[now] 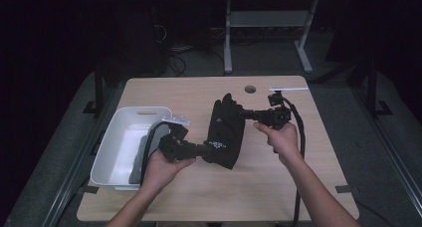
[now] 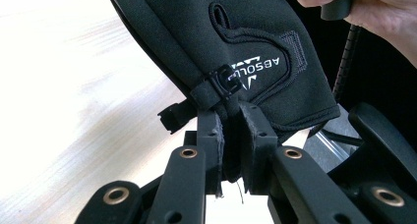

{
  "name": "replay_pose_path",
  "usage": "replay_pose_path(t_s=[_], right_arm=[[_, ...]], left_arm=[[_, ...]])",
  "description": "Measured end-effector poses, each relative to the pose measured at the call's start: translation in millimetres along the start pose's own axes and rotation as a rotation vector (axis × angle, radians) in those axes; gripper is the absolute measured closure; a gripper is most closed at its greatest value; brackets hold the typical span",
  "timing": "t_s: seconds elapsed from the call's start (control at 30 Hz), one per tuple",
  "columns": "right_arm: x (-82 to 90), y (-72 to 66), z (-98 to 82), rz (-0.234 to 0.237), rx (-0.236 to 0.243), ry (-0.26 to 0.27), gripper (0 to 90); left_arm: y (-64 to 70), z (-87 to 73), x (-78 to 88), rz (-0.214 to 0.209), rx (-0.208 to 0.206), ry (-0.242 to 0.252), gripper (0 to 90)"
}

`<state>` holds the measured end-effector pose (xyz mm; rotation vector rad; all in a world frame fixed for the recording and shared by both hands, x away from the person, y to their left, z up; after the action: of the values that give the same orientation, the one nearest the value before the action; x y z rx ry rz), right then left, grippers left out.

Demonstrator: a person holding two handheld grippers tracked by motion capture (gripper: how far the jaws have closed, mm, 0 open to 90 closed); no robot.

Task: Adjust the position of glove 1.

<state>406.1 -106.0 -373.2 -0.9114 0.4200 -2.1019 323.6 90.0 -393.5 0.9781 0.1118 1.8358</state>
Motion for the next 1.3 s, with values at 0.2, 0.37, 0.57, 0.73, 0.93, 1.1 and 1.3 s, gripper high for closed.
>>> replay_pose_path(t_s=[0.2,0.37,0.57,0.73,0.93,1.1,1.3], right_arm=[[-4.1,-5.9,5.0,0.012,0.007,0.001,80.0],[-6.7,-9.3,7.5,0.022,0.006,0.002,79.9],[-13.3,-18.4,13.7,0.035,0.016,0.003,80.0],[-18.3,-23.4,17.1,0.044,0.022,0.002,80.0],[-26.6,-30.5,20.7,0.056,0.023,-0.009,80.0],[-34.0,-37.4,25.2,0.066,0.036,-0.012,79.9],[-41.9,-44.1,28.5,0.075,0.044,-0.018,80.0]], left_arm=[[0.0,1.5,7.7,-0.005,0.005,0.006,80.6],[-1.5,2.7,13.4,-0.006,0.000,0.010,80.6],[-5.3,2.3,24.9,-0.006,0.008,0.027,80.6],[-7.1,1.8,33.9,-0.003,0.008,0.046,80.6],[-11.8,-0.4,43.6,0.003,0.014,0.055,80.6],[-15.7,-2.2,51.4,0.011,0.023,0.070,80.7],[-19.8,-3.9,59.4,0.021,0.026,0.081,80.6]])
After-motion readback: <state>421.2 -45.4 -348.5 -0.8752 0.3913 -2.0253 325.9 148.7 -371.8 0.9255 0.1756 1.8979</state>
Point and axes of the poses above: each handheld gripper's, and its own axes: x roughly backward along the jaws, z roughly out of its top, y roughly to its right, the point moved 7 cm from there along -x, roughly forward along the jaws, and after that the axes turned 3 degrees about -z, right-handed, at the moved point
